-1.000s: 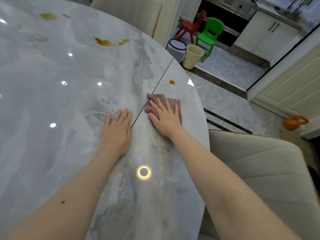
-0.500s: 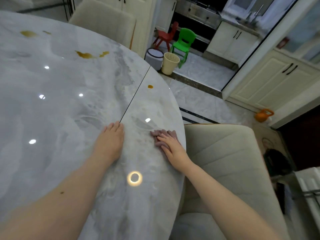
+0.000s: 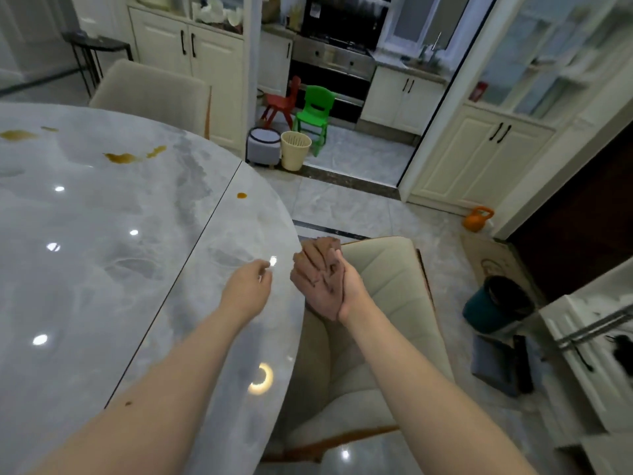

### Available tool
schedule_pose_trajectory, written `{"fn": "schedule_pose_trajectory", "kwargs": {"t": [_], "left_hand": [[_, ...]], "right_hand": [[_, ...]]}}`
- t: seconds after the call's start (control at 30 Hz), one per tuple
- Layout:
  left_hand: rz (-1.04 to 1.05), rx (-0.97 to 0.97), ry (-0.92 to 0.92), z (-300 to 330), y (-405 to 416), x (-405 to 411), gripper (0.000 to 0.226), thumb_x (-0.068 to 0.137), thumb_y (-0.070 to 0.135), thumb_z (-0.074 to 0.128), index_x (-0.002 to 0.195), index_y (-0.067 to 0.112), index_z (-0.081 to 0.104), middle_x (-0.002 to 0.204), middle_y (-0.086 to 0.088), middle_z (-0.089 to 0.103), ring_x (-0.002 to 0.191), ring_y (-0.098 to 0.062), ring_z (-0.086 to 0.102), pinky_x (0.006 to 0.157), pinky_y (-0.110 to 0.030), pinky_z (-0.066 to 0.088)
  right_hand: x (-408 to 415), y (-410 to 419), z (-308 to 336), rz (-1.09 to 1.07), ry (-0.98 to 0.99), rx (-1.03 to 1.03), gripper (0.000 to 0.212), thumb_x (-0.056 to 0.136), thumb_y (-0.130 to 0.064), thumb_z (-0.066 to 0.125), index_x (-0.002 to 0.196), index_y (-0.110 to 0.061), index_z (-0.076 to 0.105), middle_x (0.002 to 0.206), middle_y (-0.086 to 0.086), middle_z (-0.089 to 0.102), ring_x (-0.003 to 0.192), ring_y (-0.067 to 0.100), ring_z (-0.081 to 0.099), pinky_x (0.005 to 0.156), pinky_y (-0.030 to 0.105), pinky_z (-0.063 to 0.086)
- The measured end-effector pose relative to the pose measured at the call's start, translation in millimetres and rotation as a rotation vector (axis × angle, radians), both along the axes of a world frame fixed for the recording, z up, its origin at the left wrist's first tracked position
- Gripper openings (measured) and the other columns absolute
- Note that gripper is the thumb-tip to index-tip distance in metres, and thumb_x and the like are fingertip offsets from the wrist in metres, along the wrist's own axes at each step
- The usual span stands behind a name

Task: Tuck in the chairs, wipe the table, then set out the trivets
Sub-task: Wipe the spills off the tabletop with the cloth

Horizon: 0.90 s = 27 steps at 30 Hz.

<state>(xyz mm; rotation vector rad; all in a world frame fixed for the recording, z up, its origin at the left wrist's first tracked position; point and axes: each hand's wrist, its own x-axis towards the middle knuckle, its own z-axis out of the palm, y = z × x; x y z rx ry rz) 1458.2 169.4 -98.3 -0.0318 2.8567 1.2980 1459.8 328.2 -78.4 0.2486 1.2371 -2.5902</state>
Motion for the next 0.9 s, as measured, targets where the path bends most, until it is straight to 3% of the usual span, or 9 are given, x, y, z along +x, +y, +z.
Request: {"fn": "schedule_pose_trajectory", "kwargs": {"t": [0.07,0.13,0.3,0.43,0.53,0.67,0.73,0.8,0.9], "left_hand": [[0.002,0.037,0.026,23,29,-5,0.033,0.097,0.016,0.045,0.125,0.004,0.057,0.125,-0.013,0.06,0.116,-0.027,0.054,0.096,-0.029,0.038],[0.001,0.072,0.036,44,68,-10,0.033,0.098,0.018,0.042,0.123,0.004,0.058,0.125,-0.012,0.06,0.115,-0.027,0.054,0.096,-0.029,0.038],[-0.029,0.236,0.019,80,180,-19,0.03,0.099,0.022,0.041,0.114,0.006,0.061,0.114,-0.012,0.064,0.104,-0.027,0.059,0.093,-0.036,0.045],[0.043,0.35,0.073,102,279,-19,0.026,0.096,0.021,0.047,0.111,0.006,0.062,0.107,-0.009,0.064,0.1,-0.024,0.058,0.084,-0.029,0.043],[0.053,0.511,0.057,121,348,-17,0.018,0.094,0.022,0.051,0.098,0.009,0.062,0.097,-0.008,0.064,0.091,-0.025,0.061,0.083,-0.037,0.05],[-0.129,0.732,-0.098,147,424,-16,0.019,0.095,0.022,0.051,0.086,0.009,0.062,0.077,-0.005,0.061,0.065,-0.015,0.056,0.059,-0.028,0.049],[-0.23,0.742,-0.182,154,449,-17,0.025,0.096,0.027,0.051,0.089,0.008,0.065,0.078,-0.008,0.062,0.065,-0.016,0.056,0.061,-0.029,0.049],[-0.322,0.713,-0.266,156,477,-23,0.032,0.096,0.033,0.051,0.098,0.004,0.066,0.083,-0.01,0.065,0.069,-0.017,0.061,0.063,-0.028,0.053],[-0.391,0.711,-0.36,154,502,-39,0.038,0.092,0.039,0.055,0.104,0.005,0.065,0.09,-0.011,0.07,0.075,-0.019,0.066,0.063,-0.024,0.057]], "right_hand": [[-6,23,21,0.027,-0.01,-0.097,0.047,0.1,-0.05,0.019,0.086,-0.021,0.053,0.079,-0.001,0.044,0.067,0.015,0.045,0.075,0.027,0.032],[-7,57,43,-0.014,-0.102,-0.094,0.052,0.101,-0.05,0.018,0.109,-0.019,0.058,0.099,0.004,0.06,0.086,0.018,0.057,0.101,0.032,0.035],[-8,154,88,-0.046,-0.089,-0.018,0.056,0.1,-0.049,0.023,0.135,-0.015,0.05,0.138,0.005,0.053,0.112,0.019,0.056,0.114,0.035,0.027],[-12,253,97,-0.092,-0.091,-0.003,0.061,0.098,-0.055,0.026,0.132,-0.013,0.053,0.125,0.008,0.06,0.111,0.022,0.056,0.116,0.04,0.026],[-10,321,99,-0.14,-0.083,0.044,0.063,0.097,-0.058,0.027,0.135,-0.015,0.053,0.127,0.007,0.061,0.12,0.023,0.053,0.114,0.041,0.03],[-5,389,98,-0.174,-0.084,0.082,0.069,0.096,-0.062,0.023,0.124,-0.014,0.063,0.128,0.012,0.061,0.125,0.029,0.051,0.114,0.045,0.03],[-4,409,98,-0.196,-0.093,0.083,0.07,0.095,-0.063,0.023,0.115,-0.012,0.068,0.122,0.014,0.064,0.118,0.029,0.056,0.111,0.042,0.034],[-11,437,94,-0.226,-0.101,0.093,0.069,0.096,-0.061,0.023,0.121,-0.01,0.062,0.123,0.016,0.062,0.111,0.028,0.059,0.104,0.039,0.04],[-23,464,86,-0.247,-0.109,0.169,0.07,0.095,-0.061,0.024,0.128,-0.008,0.057,0.126,0.018,0.061,0.116,0.03,0.058,0.106,0.041,0.041]]}}
